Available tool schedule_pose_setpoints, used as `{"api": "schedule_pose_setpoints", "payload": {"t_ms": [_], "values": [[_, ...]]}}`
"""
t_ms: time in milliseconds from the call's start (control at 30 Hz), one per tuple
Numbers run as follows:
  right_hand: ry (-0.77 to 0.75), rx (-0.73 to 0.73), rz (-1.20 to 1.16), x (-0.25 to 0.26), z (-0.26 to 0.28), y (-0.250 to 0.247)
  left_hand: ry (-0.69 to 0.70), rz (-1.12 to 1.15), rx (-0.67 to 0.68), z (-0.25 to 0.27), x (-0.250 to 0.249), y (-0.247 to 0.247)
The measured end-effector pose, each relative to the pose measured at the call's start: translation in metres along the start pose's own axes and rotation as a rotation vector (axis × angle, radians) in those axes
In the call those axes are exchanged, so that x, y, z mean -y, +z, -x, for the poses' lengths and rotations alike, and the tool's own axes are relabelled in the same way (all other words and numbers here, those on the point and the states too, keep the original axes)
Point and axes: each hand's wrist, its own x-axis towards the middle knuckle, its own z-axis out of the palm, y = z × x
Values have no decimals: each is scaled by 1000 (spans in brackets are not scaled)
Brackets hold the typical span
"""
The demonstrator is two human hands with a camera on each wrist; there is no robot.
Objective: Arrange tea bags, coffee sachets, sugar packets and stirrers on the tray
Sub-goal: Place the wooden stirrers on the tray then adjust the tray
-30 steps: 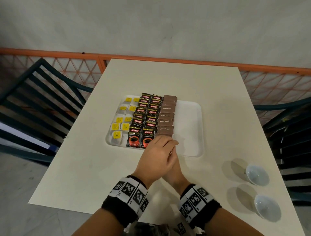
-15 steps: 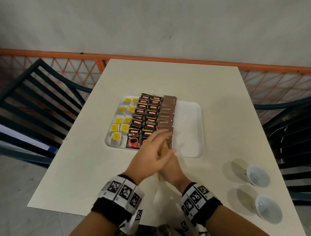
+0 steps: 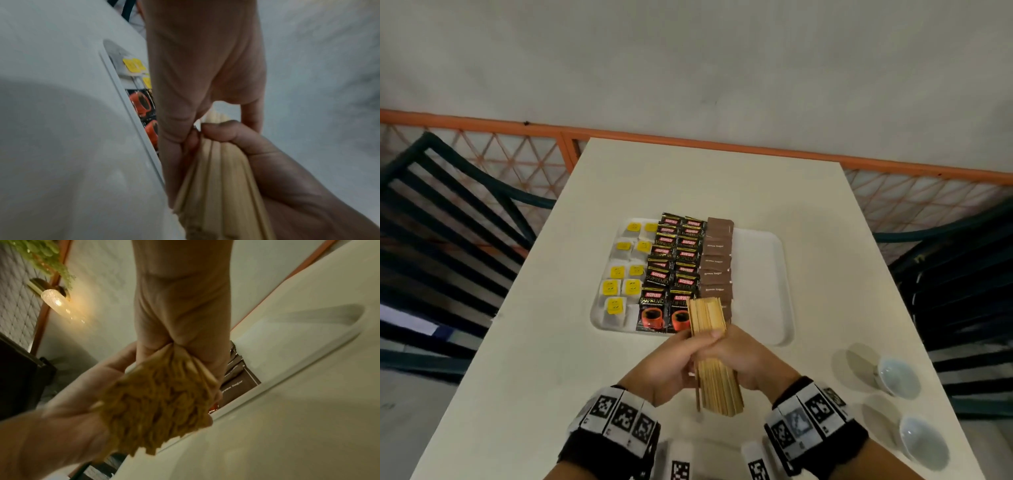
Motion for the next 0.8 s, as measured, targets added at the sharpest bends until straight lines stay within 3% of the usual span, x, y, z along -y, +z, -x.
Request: {"api": "schedule_pose_setpoints", "payload": {"t_ms": [133,333,433,700,800], "values": [[64,-35,71,1,4,6,-99,-109,-77,-16,-3,5],[147,-179,-44,-3,3,-21,-158,-24,-5,-39,-11,18],[173,-150,-142,-4,-1,-41,-211,2,-1,-56,-19,30],[187,-106,-190,5,-26,-111,-184,-141,-125,-113,-50,61],[194,-141,-150,9,-39,-127,-150,-294,-174,-134,-59,71]]}}
